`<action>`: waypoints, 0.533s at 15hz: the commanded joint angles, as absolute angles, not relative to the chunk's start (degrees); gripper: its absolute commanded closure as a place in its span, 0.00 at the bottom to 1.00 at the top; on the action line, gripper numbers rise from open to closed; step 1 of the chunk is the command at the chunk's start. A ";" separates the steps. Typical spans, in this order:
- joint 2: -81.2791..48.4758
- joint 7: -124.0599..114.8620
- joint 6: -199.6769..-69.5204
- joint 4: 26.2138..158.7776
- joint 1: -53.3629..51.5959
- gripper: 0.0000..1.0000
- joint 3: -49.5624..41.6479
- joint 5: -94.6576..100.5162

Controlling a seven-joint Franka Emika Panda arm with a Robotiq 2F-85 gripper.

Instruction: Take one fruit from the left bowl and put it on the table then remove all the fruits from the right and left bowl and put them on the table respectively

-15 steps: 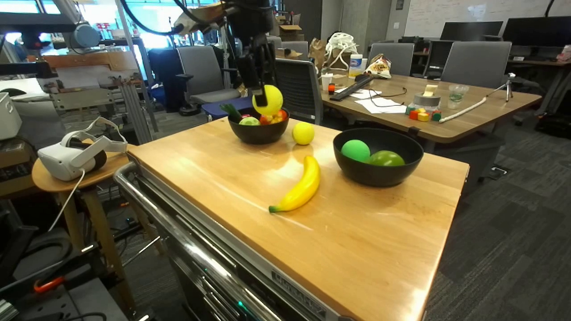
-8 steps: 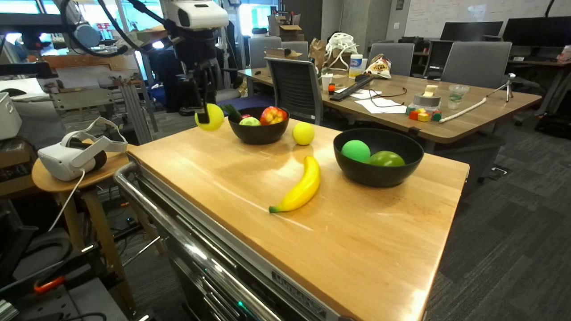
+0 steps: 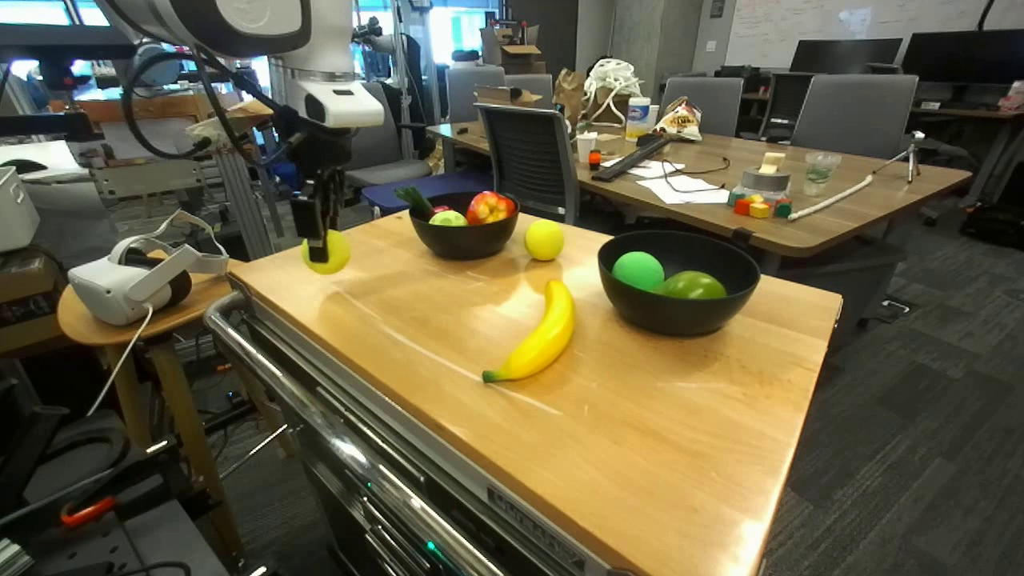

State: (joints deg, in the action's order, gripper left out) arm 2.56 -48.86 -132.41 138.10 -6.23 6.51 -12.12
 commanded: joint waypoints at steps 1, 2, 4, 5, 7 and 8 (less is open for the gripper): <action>-0.39 -43.50 -132.90 136.84 -6.93 0.72 7.02 -16.72; -0.91 -42.85 -132.89 136.85 -7.06 0.62 7.12 -16.88; -1.02 -41.61 -132.42 136.50 -7.11 0.21 7.08 -15.14; -0.66 -41.14 -132.05 136.31 -7.03 0.16 6.98 -13.98; 0.59 -39.32 -129.89 135.30 -6.66 0.01 6.60 -10.15; 1.48 -38.65 -128.50 134.37 -6.37 0.00 6.30 -7.56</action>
